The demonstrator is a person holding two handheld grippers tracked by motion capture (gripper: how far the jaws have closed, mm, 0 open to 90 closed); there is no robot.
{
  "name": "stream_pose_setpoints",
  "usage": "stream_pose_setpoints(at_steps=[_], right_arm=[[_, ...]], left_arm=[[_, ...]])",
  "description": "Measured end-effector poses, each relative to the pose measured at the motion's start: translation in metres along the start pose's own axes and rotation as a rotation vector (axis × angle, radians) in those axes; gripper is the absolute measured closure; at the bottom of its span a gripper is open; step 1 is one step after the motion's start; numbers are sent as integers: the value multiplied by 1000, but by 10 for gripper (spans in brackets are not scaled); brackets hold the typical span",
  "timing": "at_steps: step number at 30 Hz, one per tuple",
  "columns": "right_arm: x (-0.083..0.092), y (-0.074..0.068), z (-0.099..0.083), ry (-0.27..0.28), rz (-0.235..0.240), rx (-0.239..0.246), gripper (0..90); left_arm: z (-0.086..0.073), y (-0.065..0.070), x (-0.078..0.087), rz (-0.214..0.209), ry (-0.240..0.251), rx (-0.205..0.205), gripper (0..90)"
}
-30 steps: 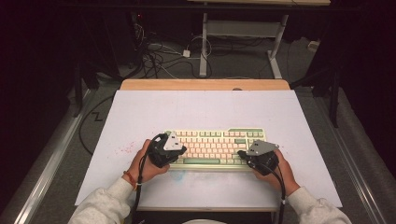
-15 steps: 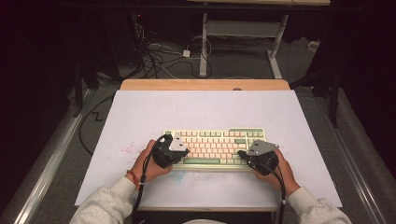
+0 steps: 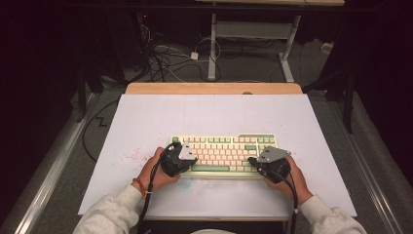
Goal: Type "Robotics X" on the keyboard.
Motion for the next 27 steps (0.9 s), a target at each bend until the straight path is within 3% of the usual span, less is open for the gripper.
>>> stream_pose_setpoints(at_steps=[13,22,27], right_arm=[[1,0,1,-6,0,1,900],[8,3,10,49,-10,-20,884],[14,4,17,86,-23,-20,807]], left_arm=[[5,-6,12,38,46,4,825],[7,-13,21,115,98,5,687],[8,-16,25,143,135,25,557]])
Point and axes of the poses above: each handheld gripper's, and its own axes: x roughly backward along the jaws, z roughly out of its top, y roughly to its right, the point moved 7 cm from there along -x, roughly forward along the jaws, and after that the axes turned 3 degrees about x, right-handed, at the moved point
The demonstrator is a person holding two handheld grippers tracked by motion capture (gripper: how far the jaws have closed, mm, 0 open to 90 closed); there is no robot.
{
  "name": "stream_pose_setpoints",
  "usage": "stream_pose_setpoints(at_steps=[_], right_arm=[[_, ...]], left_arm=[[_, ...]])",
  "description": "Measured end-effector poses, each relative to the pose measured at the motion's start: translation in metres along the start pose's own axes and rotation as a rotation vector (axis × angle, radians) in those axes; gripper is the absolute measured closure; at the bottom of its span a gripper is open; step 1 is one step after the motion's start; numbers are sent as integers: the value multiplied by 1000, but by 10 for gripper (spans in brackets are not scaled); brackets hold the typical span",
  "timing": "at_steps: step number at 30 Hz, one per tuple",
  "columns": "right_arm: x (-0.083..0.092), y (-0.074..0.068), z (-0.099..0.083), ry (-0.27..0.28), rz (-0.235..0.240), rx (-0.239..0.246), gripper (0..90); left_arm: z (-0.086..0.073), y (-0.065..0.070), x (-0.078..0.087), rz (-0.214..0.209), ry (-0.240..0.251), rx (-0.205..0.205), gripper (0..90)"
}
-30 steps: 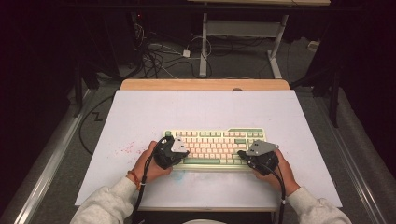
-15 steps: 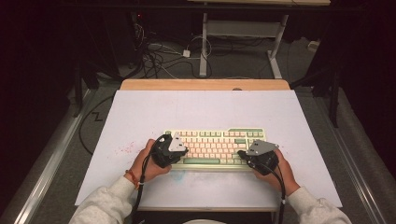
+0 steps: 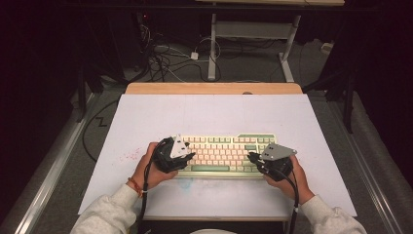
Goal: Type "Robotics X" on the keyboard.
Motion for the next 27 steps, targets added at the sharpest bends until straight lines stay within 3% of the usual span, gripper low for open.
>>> stream_pose_setpoints(at_steps=[6,13,15,19,27], right_arm=[[6,3,6,45,-11,-35,604],[9,12,9,73,-78,-75,289],[8,15,9,72,-115,-82,249],[7,20,11,86,-140,-98,206],[8,19,18,104,-146,-85,208]], left_arm=[[2,-2,5,39,43,3,384],[2,-2,6,44,68,14,214],[2,-2,6,35,74,15,200],[1,-2,7,35,74,3,179],[-5,-7,18,95,98,-8,177]])
Point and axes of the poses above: each handheld gripper's, and its own axes: x roughly backward along the jaws, z roughly out of its top, y roughly to its right, the point moved 7 cm from there along -x, roughly forward along the jaws, and after that the axes turned 3 degrees about x, right-handed, at the moved point
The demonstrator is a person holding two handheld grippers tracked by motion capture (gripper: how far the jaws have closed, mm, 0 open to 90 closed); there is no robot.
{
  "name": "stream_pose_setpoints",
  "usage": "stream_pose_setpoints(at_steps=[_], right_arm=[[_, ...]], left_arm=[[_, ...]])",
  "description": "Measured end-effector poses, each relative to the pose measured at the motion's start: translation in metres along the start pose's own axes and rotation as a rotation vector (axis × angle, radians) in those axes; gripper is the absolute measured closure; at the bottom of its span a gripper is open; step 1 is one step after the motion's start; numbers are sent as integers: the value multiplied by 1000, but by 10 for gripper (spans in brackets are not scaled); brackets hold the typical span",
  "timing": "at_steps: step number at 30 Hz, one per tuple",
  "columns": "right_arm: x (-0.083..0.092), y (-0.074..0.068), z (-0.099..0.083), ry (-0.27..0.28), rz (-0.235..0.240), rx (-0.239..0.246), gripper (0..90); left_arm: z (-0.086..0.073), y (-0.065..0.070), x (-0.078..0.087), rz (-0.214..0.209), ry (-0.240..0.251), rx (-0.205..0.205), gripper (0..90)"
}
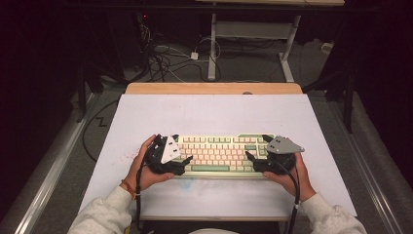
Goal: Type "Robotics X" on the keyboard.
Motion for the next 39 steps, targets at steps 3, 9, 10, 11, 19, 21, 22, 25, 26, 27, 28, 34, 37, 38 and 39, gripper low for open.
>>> stream_pose_setpoints(at_steps=[3,9,10,11,19,21,22,25,26,27,28,34,37,38,39], right_arm=[[2,-1,0,2,-10,11,207],[10,2,-3,8,-31,16,209],[11,3,-3,8,-35,19,210],[13,3,-4,8,-37,16,210],[27,7,-8,13,-67,30,210],[30,7,-9,13,-73,29,210],[31,8,-9,13,-75,34,210],[34,9,-12,10,-84,33,210],[35,9,-13,9,-85,35,210],[37,10,-14,9,-85,35,210],[38,11,-16,7,-87,33,210],[44,14,-24,-2,-101,32,210],[46,15,-28,-8,-112,31,210],[47,16,-29,-10,-113,31,210],[47,16,-30,-12,-117,28,209]], left_arm=[[-1,-2,5,11,12,1,177],[-4,-4,12,37,12,-18,171],[-5,-4,13,38,12,-19,171],[-6,-4,13,40,12,-21,171],[-11,-1,18,49,9,-41,171],[-12,0,19,49,10,-41,171],[-13,0,20,50,10,-42,171],[-15,1,21,52,8,-46,171],[-16,1,22,52,7,-48,170],[-17,1,24,55,3,-50,171],[-19,1,25,58,2,-51,171],[-28,-1,33,68,-3,-42,170],[-34,-3,35,76,-10,-29,164],[-36,-3,36,79,-13,-30,164],[-38,-3,36,82,-17,-30,164]])
Point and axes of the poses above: each handheld gripper's, and its own axes: x roughly backward along the jaws, z roughly out of its top, y roughly to its right, the point moved 7 cm from there along -x, roughly forward along the jaws, and after that the axes turned 3 degrees about x, right-handed, at the moved point
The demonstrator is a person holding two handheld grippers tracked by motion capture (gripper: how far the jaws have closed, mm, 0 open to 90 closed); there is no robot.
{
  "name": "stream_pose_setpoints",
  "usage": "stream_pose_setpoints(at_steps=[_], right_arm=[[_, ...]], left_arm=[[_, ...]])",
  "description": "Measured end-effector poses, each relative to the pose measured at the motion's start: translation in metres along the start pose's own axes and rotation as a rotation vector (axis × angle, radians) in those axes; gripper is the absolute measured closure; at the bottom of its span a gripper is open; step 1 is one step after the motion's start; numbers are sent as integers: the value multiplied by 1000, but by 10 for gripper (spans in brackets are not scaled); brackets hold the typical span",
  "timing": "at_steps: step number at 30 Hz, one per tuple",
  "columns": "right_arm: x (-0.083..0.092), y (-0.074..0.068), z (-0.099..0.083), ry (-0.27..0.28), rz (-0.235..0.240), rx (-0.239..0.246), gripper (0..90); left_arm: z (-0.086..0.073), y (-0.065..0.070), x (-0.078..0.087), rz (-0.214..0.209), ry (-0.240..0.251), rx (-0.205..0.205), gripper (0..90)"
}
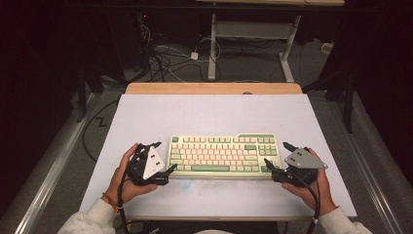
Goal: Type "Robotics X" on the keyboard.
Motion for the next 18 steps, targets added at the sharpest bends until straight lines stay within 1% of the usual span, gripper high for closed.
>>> stream_pose_setpoints(at_steps=[10,14,18], right_arm=[[6,4,-10,-15,-21,-6,209],[8,5,-13,-20,-25,-5,209],[9,5,-17,-27,-30,-6,209]], left_arm=[[-17,-3,6,7,-28,16,163],[-22,-6,11,18,-30,33,162],[-29,-8,13,20,-38,42,162]])
Point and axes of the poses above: each handheld gripper's, and its own axes: x roughly backward along the jaws, z roughly out of its top, y roughly to its right, the point moved 7 cm from there along -x, roughly forward along the jaws, and after that the axes turned 3 degrees about x, right-handed, at the moved point
